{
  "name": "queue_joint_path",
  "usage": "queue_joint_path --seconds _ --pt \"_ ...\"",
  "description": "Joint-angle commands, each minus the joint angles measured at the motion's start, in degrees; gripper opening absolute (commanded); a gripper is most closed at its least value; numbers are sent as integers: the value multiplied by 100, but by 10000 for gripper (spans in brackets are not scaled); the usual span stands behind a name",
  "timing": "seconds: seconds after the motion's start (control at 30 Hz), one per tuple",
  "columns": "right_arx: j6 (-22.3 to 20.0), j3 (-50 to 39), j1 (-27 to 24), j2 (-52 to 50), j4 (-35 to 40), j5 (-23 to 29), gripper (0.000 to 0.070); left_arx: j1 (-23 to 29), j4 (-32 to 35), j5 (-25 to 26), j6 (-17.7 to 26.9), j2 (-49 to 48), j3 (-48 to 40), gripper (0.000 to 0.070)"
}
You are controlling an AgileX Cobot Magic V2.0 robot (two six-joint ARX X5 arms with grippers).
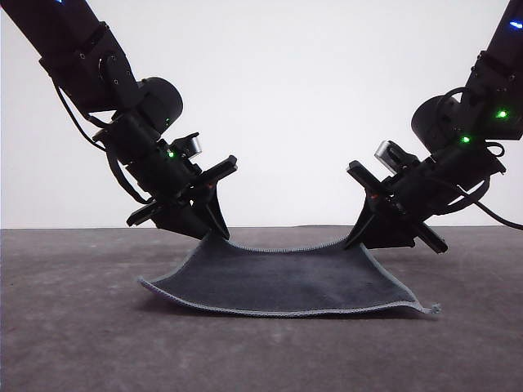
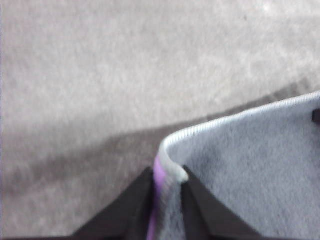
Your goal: Fold clothes
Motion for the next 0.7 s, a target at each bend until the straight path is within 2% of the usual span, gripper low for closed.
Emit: queue_joint_path --seconds 0.0,0.27,0.67 --pt "61 105 28 155 59 6 3 -20 99 -15 61 173 136 0" --pt "56 105 28 154 114 -14 4 -13 42 -8 80 173 136 1" --pt "-77 105 52 -137 16 -129 3 -15 -354 -84 522 -67 138 2"
